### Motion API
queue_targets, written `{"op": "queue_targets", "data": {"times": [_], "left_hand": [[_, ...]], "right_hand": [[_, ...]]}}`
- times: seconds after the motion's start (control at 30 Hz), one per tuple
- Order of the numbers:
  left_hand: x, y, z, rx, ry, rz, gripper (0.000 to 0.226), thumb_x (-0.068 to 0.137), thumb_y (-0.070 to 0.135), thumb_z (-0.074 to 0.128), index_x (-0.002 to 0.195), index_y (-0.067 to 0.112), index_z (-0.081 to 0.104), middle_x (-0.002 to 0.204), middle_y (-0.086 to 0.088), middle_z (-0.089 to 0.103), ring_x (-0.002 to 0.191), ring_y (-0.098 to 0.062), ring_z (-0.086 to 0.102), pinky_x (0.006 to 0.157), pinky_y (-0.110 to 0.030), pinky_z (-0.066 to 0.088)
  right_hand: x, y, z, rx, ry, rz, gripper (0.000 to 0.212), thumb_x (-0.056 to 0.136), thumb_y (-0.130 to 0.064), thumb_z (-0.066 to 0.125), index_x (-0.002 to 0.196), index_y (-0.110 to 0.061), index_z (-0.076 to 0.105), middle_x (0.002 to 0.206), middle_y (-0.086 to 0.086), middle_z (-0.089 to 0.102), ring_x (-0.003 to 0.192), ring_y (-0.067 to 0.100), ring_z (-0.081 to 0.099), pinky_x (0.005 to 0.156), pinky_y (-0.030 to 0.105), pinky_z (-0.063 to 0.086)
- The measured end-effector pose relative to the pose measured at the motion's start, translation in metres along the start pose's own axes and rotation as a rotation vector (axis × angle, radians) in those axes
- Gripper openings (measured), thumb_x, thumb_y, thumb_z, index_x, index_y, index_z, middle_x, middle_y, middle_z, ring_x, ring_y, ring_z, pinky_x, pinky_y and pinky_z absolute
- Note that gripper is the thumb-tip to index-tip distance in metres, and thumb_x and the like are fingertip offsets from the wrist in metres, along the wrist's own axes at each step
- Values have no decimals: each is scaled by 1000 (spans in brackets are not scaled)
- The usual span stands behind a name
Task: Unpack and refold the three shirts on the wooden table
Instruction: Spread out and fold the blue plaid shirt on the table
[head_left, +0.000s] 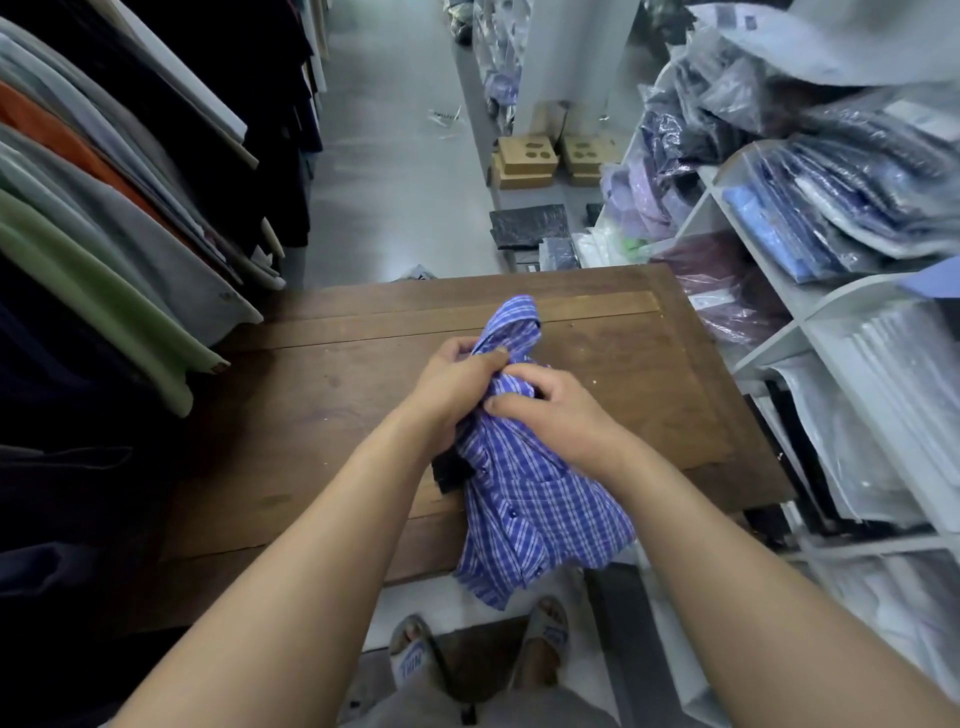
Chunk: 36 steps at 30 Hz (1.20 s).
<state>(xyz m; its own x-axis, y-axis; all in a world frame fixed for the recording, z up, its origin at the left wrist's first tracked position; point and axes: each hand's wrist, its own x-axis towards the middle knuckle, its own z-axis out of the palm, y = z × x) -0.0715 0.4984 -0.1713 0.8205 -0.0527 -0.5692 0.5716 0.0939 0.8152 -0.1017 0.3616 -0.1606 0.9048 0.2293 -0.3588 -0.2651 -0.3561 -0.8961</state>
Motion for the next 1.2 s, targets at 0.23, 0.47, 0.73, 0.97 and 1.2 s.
{"op": "queue_targets", "data": {"times": [0.23,0.47,0.73,0.97,1.2], "left_hand": [[-10,-6,-6,-238,-90,54,25,101,24,60,125,14,57,113,-14,74,93,-27,74,78,-41,62],[-39,10,2,-370,-291,-55,43,105,37,46,138,11,56,123,-15,71,107,-33,71,80,-44,62],[-64,20,20,-156,-177,100,82,79,76,59,135,17,60,123,-15,71,113,-36,69,98,-53,53],[-85,11,29,155,54,344,50,82,23,83,126,25,57,108,0,76,95,-21,75,81,-44,60],[-101,-9,20,342,154,173,42,82,34,72,119,23,57,105,-6,75,90,-26,75,80,-48,62]], "right_hand": [[2,25,-33,223,606,189,11,90,-14,68,96,-23,70,102,0,74,96,19,71,87,37,58],[-22,28,-45,-46,384,5,58,85,-13,78,132,-28,50,111,-19,63,96,0,61,70,5,45],[-38,25,-64,3,244,-115,20,88,-7,71,93,-26,69,95,-12,73,85,-1,64,81,22,52],[-50,27,-84,126,323,-8,19,83,-19,59,93,-29,71,95,-9,75,96,15,69,90,38,55],[-67,27,-100,163,638,-54,21,87,0,46,86,-15,61,71,-6,58,59,7,45,43,11,35]]}}
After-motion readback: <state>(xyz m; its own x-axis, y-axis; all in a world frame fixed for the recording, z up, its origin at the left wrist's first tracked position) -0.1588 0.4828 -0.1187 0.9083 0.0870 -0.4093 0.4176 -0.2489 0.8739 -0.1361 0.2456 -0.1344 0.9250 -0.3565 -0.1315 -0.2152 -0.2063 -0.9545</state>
